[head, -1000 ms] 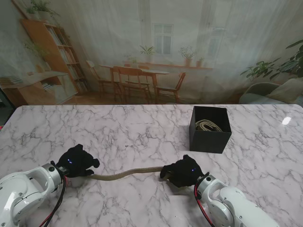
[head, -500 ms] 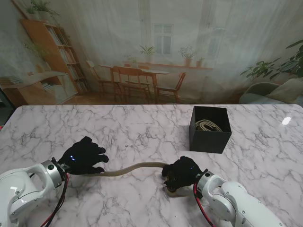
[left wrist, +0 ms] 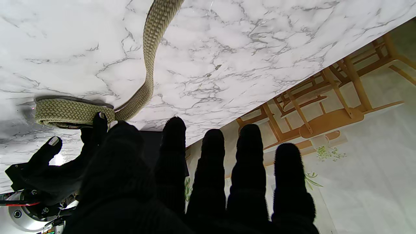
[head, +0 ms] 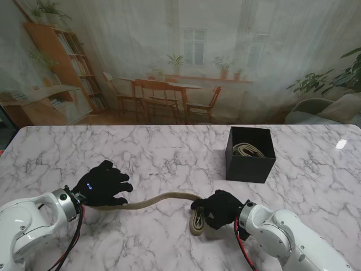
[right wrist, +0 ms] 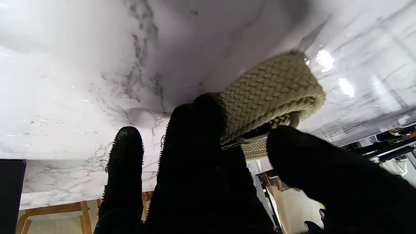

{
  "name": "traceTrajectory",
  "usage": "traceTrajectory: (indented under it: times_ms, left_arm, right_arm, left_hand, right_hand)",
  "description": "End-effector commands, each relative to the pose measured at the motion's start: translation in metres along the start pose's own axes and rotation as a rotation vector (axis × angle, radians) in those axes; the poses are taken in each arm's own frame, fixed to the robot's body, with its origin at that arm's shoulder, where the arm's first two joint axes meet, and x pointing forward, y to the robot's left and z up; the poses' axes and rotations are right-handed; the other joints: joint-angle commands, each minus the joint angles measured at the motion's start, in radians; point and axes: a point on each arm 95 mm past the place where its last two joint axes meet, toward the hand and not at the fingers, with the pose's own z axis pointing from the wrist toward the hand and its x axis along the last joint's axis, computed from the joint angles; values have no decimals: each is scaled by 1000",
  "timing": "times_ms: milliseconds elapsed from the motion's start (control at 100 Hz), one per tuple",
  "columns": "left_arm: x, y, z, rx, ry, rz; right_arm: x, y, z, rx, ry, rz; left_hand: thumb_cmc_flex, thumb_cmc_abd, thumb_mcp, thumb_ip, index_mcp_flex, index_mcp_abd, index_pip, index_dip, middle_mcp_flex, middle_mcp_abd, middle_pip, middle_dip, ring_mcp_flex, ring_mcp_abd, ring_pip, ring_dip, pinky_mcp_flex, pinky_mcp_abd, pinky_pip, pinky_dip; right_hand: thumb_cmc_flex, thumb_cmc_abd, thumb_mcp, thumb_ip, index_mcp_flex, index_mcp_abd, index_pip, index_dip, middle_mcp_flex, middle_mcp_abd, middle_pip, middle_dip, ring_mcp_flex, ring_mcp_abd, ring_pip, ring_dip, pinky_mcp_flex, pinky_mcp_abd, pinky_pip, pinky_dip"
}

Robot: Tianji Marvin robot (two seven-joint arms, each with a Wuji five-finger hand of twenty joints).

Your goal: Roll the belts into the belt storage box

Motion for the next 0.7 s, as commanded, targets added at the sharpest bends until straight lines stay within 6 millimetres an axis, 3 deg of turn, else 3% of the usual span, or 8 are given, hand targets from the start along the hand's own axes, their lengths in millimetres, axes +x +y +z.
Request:
traceTrajectory:
  times_ms: [0,80,140,230,320,490,590,690]
  left_arm:
    - [2,0,0,-16,-1,2]
    - [2,0,0,-21,-1,3]
    - [2,0,0,-24,-1,3]
    - [2,0,0,-24,0,2]
    - [2,1,0,-25,2,0]
    - [2,1,1,-25,4,-5]
    - [2,1,2,-25,5,-7]
    - [2,1,2,-26,6,-8]
  right_arm:
    - [0,-22,-2,54,-9,27]
    - [2,-21,-2,53,-14,32]
    - [2,-20,-1,51,-19,15]
    - [2,-20,0,44,-17,-52]
    - [2,-22,2,37,-11,-125]
    - [0,-28,7,11,-15,-163]
    - [-1,-30,8,-6,-28,-165]
    - [0,-32,7,-19,-45,-158]
  left_hand:
    - [-3,30,-11,-3,14,-12,-13,14,-30,15,-21,-12,-15,6,-18,-8,-16,47,-31,-13]
    - [-5,32,-12,-4,14,-12,-14,15,-29,15,-21,-11,-14,6,-17,-8,-16,47,-32,-12]
    - [-5,33,-11,-3,14,-12,-15,16,-29,15,-21,-11,-14,6,-17,-8,-17,48,-34,-12]
    - [-5,33,-11,-3,15,-13,-15,16,-26,14,-20,-10,-13,6,-17,-8,-16,48,-35,-10]
    - [-6,34,-12,-4,15,-13,-16,17,-27,14,-21,-10,-14,7,-16,-8,-15,48,-34,-8]
    - [-8,37,-12,-4,15,-11,-17,17,-29,15,-22,-9,-14,7,-16,-7,-16,48,-35,-6]
    - [-7,38,-11,-3,15,-12,-18,17,-30,16,-22,-9,-16,7,-16,-7,-17,47,-36,-5]
    - [-8,39,-12,-4,15,-10,-18,18,-31,17,-23,-9,-16,7,-16,-7,-16,47,-36,-4]
  right_hand:
    - [-70,55,153,91,29,144,60,47,-115,-4,-173,-42,-45,-1,-117,-61,-25,-14,-16,-15]
    - [-65,122,163,225,30,147,55,46,-122,0,-174,-43,-52,5,-118,-66,-26,-20,-16,-16]
    - [74,0,163,311,30,141,71,53,-108,-14,-170,-42,-38,-4,-107,-68,-3,-33,-3,-18]
    - [262,-162,163,150,40,116,130,69,-62,-61,-160,-38,12,-33,-86,-71,51,-47,25,-36]
    - [293,-157,122,-169,59,43,187,81,-9,-113,-147,-34,51,-51,-74,-68,92,-65,36,-47]
    - [281,-67,-96,-222,174,-169,287,149,-49,-40,115,99,75,15,-50,-23,99,-47,52,-41]
    - [311,-113,-162,-354,179,-270,434,111,-102,-11,194,155,78,58,-24,24,94,0,57,-21]
    - [294,-102,-268,-391,191,-411,577,113,-328,26,181,178,21,98,-1,69,67,184,45,14]
